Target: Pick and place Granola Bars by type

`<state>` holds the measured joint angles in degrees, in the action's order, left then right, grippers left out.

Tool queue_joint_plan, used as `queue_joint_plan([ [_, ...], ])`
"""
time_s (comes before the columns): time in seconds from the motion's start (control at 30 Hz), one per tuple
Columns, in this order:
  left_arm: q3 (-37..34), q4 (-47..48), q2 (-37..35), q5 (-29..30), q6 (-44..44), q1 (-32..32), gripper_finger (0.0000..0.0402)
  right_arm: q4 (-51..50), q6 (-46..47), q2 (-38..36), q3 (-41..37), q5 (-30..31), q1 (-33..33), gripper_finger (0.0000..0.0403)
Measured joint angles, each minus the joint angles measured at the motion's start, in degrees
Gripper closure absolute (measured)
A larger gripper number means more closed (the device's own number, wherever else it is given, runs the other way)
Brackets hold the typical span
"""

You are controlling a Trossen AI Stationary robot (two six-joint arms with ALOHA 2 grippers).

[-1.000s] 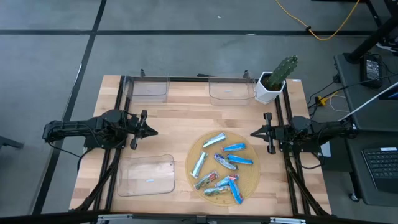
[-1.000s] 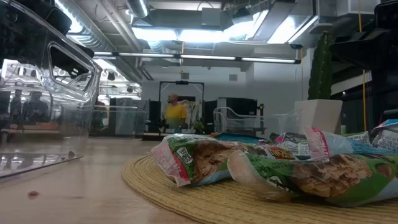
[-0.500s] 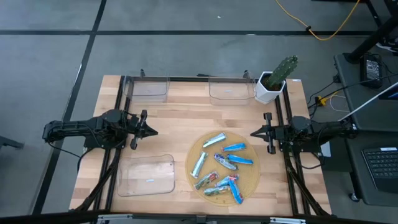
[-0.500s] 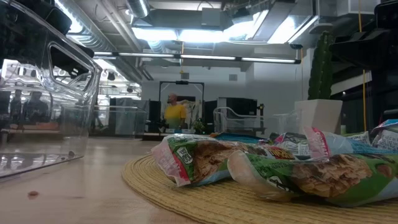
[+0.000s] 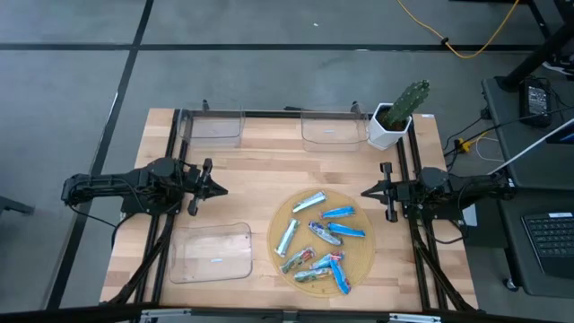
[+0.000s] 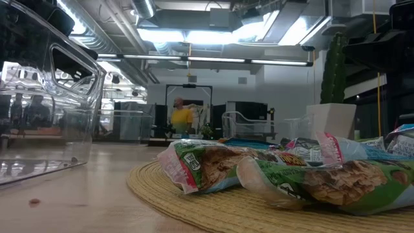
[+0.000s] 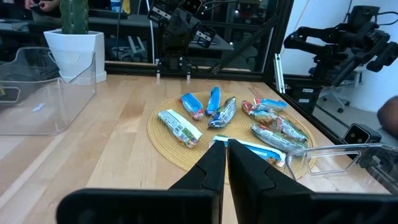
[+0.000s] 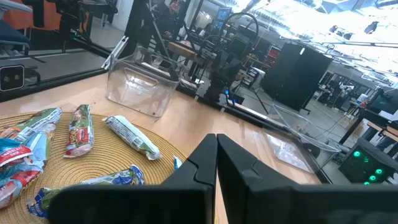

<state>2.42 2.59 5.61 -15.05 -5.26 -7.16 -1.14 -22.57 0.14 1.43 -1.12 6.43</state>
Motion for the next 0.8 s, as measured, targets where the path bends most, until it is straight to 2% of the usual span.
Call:
queue_joint_plan([
  [0.8,0.0,0.0,0.0,0.0,0.0,0.0,0.0390,0.0,0.0,0.0,0.0,0.0,0.0,0.0386],
])
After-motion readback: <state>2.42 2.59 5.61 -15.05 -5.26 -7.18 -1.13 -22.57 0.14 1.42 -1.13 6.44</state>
